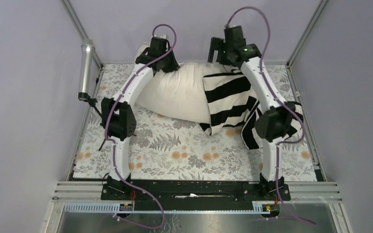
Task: Put the pillow into the pillowcase
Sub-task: Stuff the pillow into the pillowcase.
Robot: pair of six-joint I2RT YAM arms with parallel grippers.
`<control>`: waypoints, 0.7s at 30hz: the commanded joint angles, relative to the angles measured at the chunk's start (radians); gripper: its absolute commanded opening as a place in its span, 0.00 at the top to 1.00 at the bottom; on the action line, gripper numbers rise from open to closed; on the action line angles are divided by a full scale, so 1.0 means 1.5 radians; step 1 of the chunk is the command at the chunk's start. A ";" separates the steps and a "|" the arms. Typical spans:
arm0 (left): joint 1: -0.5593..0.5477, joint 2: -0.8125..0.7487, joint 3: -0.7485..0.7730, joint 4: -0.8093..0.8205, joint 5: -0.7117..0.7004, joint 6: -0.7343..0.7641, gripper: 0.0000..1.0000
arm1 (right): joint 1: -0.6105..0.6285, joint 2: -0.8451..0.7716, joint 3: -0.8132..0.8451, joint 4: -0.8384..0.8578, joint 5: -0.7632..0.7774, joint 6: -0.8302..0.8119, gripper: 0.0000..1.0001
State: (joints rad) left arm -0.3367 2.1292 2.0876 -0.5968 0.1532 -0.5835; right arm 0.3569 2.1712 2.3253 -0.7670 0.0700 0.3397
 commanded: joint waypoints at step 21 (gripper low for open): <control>-0.057 0.046 -0.243 0.129 -0.026 -0.150 0.95 | 0.230 -0.451 -0.699 0.213 0.227 0.141 0.01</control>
State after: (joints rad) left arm -0.3603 2.1845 1.8378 -0.1757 0.0875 -0.7456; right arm 0.6441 1.5112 1.3045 -0.5480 0.3237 0.4713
